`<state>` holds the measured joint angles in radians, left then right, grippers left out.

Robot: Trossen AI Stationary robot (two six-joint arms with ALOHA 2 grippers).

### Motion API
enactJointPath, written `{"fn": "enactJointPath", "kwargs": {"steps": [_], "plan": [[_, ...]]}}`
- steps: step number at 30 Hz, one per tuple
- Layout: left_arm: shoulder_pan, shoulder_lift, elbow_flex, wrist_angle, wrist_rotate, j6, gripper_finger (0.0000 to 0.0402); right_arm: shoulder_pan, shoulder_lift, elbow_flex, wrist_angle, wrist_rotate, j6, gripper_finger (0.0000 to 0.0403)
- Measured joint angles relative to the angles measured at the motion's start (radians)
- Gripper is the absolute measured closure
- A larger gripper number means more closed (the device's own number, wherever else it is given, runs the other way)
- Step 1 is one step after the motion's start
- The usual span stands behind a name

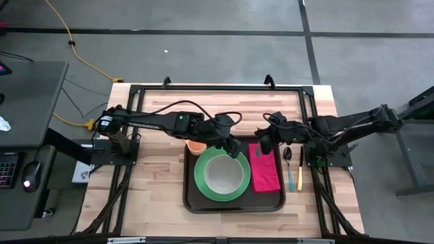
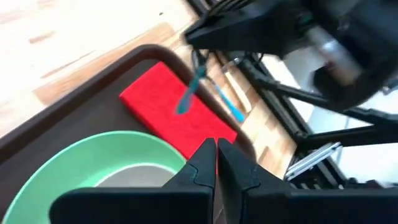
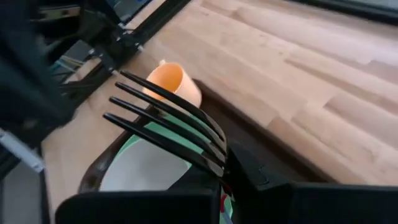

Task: Set up tray
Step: Put the fork on top of the table napkin on the serving tray

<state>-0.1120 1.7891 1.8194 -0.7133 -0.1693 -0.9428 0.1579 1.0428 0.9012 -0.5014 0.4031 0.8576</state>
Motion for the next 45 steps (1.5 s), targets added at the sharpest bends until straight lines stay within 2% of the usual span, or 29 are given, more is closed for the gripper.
{"fn": "enactJointPath", "kwargs": {"steps": [9, 18, 25, 32, 45], "plan": [[0.0, -0.016, 0.0, -0.209, 0.005, 0.038, 0.0357, 0.058, -0.047, 0.0, -0.093, -0.125, 0.092, 0.0403], [-0.007, -0.023, 0.0, -0.479, -0.002, 0.048, 0.0357, 0.114, -0.043, 0.0, -0.117, -0.14, 0.159, 0.0403], [-0.035, -0.023, 0.0, -0.641, -0.115, 0.035, 0.0357, 0.133, -0.035, 0.0, -0.128, -0.125, 0.193, 0.0403], [-0.049, -0.044, -0.002, -0.865, -0.21, -0.091, 0.0357, 0.133, -0.029, 0.0, -0.127, -0.132, 0.208, 0.0403], [-0.093, -0.132, -0.06, -0.855, -0.367, -0.055, 0.0357, 0.133, -0.001, -0.001, -0.123, -0.152, 0.209, 0.0403]]}}
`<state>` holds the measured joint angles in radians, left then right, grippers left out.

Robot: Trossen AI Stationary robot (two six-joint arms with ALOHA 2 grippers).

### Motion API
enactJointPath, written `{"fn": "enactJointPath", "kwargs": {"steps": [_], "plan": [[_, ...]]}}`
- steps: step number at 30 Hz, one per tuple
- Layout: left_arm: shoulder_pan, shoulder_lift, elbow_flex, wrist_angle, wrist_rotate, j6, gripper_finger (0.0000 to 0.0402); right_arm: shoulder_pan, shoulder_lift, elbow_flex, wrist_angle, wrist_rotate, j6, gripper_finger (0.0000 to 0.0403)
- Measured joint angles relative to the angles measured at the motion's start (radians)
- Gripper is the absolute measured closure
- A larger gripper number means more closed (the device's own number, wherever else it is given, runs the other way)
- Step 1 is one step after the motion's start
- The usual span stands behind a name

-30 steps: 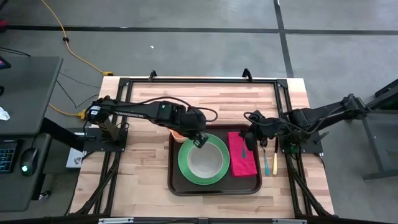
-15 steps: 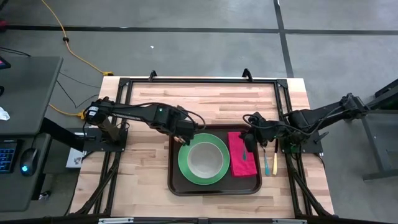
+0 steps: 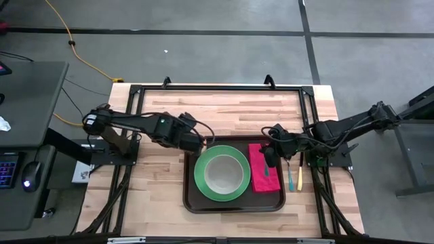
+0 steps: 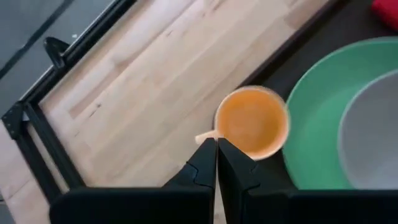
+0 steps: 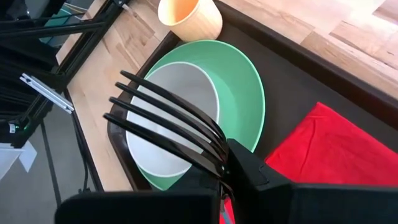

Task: Set up tray
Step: Put the fork on top of the table napkin on the serving tray

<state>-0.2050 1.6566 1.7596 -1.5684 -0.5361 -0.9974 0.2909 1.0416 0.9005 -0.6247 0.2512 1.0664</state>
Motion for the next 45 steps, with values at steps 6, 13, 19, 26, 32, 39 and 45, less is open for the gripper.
{"fn": "enactJointPath", "kwargs": {"steps": [6, 13, 19, 26, 32, 39, 45], "plan": [[-0.014, -0.104, -0.135, 0.015, -0.027, -0.047, 0.0357, 0.0, 0.0, 0.0, 0.001, -0.015, 0.0, 0.0403], [-0.056, -0.275, -0.337, 0.096, -0.052, -0.107, 0.0357, -0.016, -0.004, -0.128, 0.19, -0.078, 0.036, 0.0403], [-0.098, -0.416, -0.494, 0.246, -0.072, -0.098, 0.0357, -0.047, -0.043, -0.263, 0.376, -0.156, 0.087, 0.0403], [-0.123, -0.562, -0.683, 0.46, -0.107, 0.006, 0.0357, -0.084, -0.082, -0.343, 0.422, -0.229, 0.124, 0.0403], [-0.123, -0.665, -0.821, 0.563, -0.104, 0.026, 0.0357, -0.137, -0.095, -0.395, 0.477, -0.316, 0.125, 0.0403], [-0.123, -0.748, -0.929, 0.639, -0.081, 0.024, 0.0357, -0.193, -0.103, -0.459, 0.538, -0.379, 0.129, 0.0403], [-0.123, -0.783, -0.979, 0.643, -0.075, 0.024, 0.0357, -0.219, -0.094, -0.474, 0.538, -0.426, 0.106, 0.0403]]}}
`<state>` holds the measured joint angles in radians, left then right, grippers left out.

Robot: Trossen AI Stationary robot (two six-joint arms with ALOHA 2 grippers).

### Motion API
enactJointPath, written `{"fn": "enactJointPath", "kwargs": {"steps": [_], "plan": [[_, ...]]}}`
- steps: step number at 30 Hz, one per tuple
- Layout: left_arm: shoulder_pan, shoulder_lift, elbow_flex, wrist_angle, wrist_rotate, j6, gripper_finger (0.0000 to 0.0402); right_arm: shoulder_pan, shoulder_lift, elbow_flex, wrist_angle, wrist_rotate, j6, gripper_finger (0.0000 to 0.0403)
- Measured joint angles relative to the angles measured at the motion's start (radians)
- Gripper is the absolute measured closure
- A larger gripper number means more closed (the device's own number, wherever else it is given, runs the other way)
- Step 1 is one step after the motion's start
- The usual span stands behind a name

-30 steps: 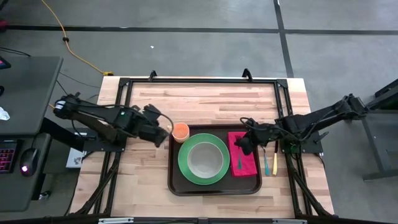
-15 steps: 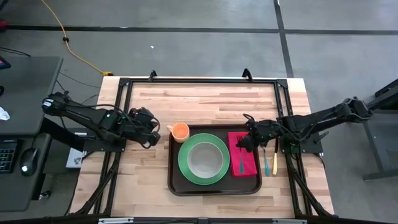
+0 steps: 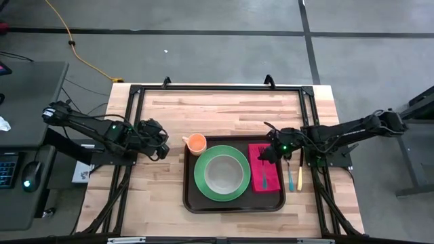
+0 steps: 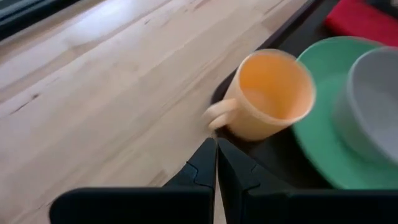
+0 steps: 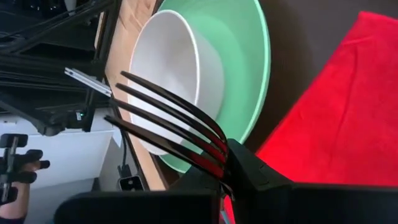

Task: Set up tray
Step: Put the fork on top of the table napkin on the serving tray

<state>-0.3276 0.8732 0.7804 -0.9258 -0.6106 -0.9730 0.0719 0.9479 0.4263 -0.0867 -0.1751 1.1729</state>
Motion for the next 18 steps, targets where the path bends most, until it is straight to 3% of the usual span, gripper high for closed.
{"fn": "enactJointPath", "kwargs": {"steps": [18], "plan": [[0.0, -0.022, -0.033, 0.004, -0.007, 0.0, 0.0357, -0.027, 0.084, 0.0, -0.02, -0.025, -0.077, 0.0403]]}}
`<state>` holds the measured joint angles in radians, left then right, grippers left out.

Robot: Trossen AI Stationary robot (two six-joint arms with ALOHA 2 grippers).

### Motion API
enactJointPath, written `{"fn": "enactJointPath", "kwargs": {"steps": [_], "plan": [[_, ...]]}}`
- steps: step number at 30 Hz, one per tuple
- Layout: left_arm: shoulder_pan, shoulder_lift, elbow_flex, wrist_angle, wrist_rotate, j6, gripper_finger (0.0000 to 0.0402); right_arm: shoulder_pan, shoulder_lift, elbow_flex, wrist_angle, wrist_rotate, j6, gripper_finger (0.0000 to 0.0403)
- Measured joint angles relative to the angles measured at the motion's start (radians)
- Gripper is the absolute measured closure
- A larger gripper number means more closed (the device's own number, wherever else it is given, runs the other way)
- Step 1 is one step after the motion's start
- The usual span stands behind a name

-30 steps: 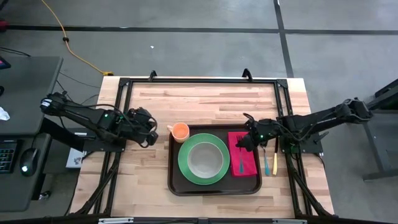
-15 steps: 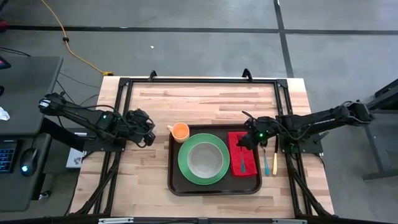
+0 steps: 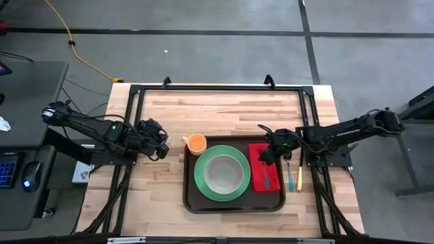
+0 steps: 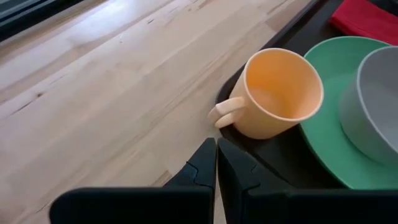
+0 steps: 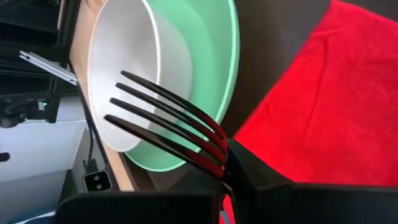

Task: Set up tray
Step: Put the fork on top of the table napkin on the serving tray

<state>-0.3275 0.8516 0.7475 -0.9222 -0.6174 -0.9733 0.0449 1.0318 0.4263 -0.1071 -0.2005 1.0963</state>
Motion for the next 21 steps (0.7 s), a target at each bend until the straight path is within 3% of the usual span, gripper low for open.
{"fn": "enactJointPath", "kwargs": {"steps": [21], "plan": [[0.0, 0.0, 0.0, -0.001, 0.0, 0.0, 0.0357, 0.001, 0.011, 0.0, 0.014, 0.023, 0.027, 0.0403]]}}
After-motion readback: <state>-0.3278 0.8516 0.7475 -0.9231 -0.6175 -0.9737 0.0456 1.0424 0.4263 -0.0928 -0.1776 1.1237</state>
